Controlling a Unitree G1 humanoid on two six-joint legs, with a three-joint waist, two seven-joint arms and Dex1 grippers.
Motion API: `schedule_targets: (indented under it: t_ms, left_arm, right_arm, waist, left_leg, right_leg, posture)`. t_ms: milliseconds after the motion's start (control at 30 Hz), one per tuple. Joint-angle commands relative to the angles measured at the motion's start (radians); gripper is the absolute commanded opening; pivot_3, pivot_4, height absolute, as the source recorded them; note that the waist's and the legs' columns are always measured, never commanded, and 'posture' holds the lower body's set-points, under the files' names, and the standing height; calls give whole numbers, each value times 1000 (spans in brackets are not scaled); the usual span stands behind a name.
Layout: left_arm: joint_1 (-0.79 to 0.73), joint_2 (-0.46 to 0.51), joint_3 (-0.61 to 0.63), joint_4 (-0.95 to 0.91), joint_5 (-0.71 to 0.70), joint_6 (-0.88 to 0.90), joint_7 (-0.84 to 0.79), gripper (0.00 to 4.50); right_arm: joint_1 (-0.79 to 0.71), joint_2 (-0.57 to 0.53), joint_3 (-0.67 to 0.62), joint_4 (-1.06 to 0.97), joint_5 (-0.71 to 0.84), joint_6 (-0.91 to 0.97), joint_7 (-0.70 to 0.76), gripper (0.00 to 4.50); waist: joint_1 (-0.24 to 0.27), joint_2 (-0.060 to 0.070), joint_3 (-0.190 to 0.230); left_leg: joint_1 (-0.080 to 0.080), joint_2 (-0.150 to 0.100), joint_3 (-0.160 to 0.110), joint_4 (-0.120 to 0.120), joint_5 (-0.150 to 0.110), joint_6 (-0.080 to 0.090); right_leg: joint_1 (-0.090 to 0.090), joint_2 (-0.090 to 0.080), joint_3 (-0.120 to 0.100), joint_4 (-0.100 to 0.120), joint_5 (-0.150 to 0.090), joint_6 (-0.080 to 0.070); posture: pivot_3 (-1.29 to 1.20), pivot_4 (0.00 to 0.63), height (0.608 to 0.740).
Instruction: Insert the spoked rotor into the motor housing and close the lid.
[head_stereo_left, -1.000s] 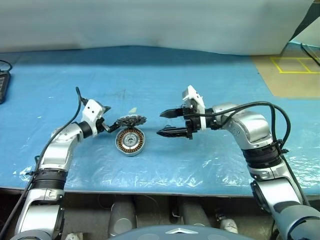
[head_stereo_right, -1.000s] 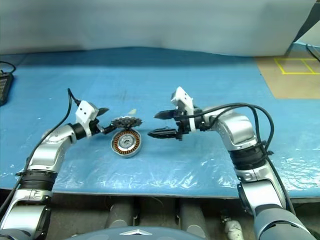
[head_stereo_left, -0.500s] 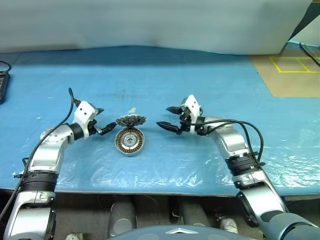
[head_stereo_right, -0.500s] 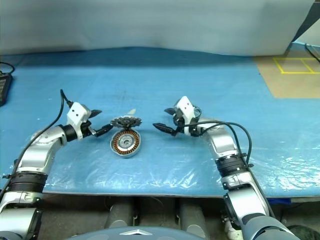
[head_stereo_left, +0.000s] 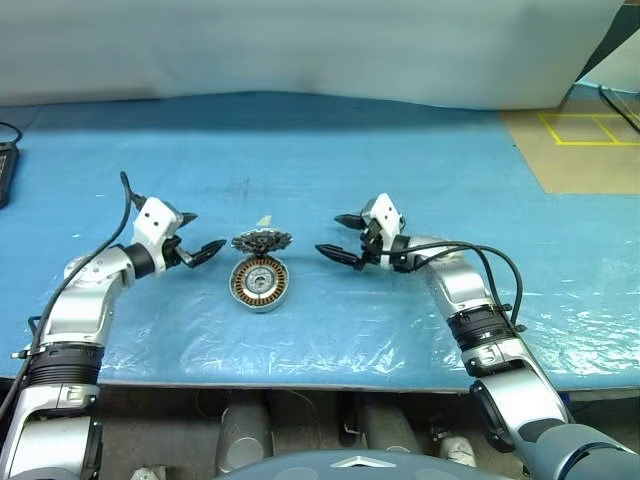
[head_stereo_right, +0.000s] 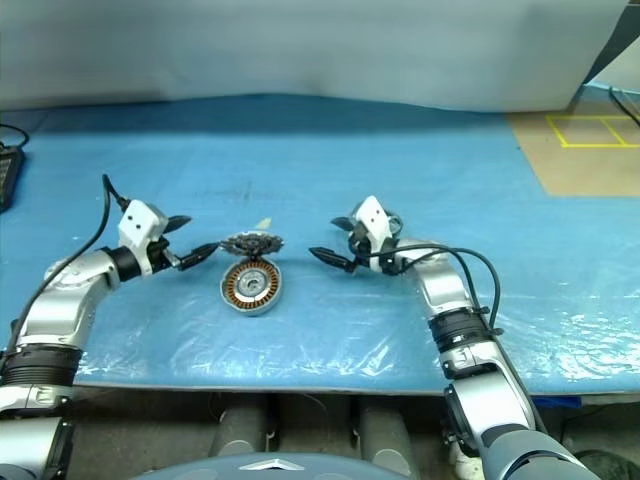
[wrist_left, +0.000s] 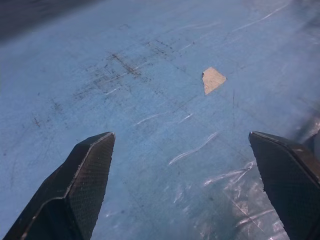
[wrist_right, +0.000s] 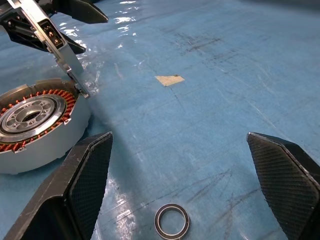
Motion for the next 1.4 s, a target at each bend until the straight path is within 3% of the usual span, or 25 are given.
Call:
schedule_targets:
  t_ms: [33,400,733,967,1167,1267,1367,1400]
  left_arm:
    - [16,29,41,-44,-32,-13,-21,4500]
    - [57,25,53,-90,-104,5,-66,4500]
    - [56,45,52,-99,-112,19,-102,4500]
    - [69,23,39,-134,-123,41,-106,4500]
    - [82,14,36,-158,-136,48,-110,4500]
    - [89,9,34,-163,-138,47,-112,4500]
    - [90,5,31,-161,-136,44,-112,4500]
    - [89,4,31,-159,-136,44,-112,4500]
  right_arm:
    - [-33,-6,-28,17,-2,-21,-14,4468]
    - [-11,-1,-31,28,-25,-20,-56,4468]
    - [88,-33,63,-185,-71,-2,-15,4468]
    - [98,-56,119,-115,-164,-48,-52,4468]
    - [98,-48,93,-62,-159,-46,-67,4468]
    - [103,-52,92,-45,-165,-47,-73,3853]
    - [108,-51,85,-42,-158,-35,-73,2905]
    - [107,-50,83,-39,-154,-31,-72,2905]
  waist:
    - [-1,0,0]
    - [0,0,0]
    - [0,0,0]
    - [0,0,0]
    - [-1,0,0]
    - [0,0,0]
    - [0,0,0]
    - [0,0,0]
  left_leg:
    - [0,0,0,0,0,0]
    - [0,0,0,0,0,0]
    - [1,0,0,0,0,0]
    - [1,0,0,0,0,0]
    - [3,0,1,0,0,0]
    - [5,0,1,0,-1,1]
    - [6,0,1,0,-1,1]
    - [6,0,1,0,-1,1]
  right_leg:
    - [0,0,0,0,0,0]
    - [0,0,0,0,0,0]
    - [0,0,0,0,0,0]
    - [1,0,0,0,0,0]
    - [2,0,0,0,0,0]
    - [4,0,0,0,0,0]
    - [6,0,1,0,0,0]
    - [6,0,0,0,0,0]
  posture:
    - [0,150,740]
    - [0,150,740]
    - [0,150,740]
    - [0,150,740]
    - [0,150,740]
    - [0,150,740]
    - [0,150,740]
    - [0,150,740]
